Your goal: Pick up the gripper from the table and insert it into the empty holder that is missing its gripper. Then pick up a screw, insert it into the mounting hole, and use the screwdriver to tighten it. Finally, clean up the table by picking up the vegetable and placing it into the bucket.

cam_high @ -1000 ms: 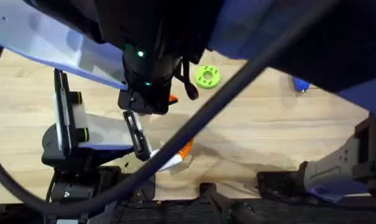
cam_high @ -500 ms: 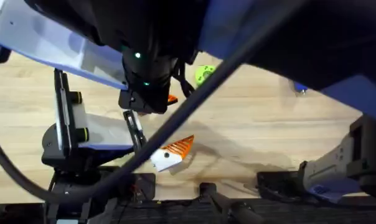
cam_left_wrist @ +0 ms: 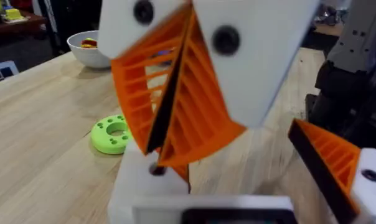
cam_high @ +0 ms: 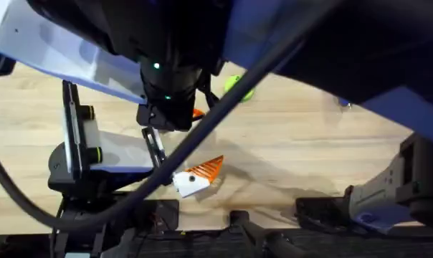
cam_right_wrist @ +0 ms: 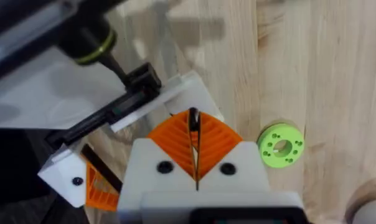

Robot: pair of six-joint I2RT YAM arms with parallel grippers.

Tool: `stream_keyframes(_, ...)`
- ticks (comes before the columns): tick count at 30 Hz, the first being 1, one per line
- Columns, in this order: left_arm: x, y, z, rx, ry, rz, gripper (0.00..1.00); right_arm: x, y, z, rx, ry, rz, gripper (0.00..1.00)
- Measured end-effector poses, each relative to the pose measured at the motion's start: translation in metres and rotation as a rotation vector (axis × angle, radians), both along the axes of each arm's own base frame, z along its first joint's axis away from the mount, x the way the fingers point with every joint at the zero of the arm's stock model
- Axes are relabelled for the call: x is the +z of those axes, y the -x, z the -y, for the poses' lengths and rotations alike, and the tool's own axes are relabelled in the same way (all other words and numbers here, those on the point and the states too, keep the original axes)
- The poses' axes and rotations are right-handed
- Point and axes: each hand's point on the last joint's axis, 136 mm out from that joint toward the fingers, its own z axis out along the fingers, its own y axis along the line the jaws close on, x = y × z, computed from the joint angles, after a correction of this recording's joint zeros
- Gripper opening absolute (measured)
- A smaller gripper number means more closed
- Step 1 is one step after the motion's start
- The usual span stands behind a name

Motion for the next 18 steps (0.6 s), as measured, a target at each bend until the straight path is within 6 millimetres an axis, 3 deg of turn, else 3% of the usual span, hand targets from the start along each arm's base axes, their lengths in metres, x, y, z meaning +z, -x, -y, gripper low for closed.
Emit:
stream_keyframes(6,-0.0002,0.0000,0.0000,0.000,0.002,-0.007,0.987,-0.0103,-0.0024,-0.0041,-0.001,0.018,-0.006,0.006)
stream_keyframes(18,-0.0002,-0.0001,0.0000,0.001,0.003,-0.009,0.985,-0.0100,-0.0031,-0.0044,-0.001,0.018,-0.002,0.006)
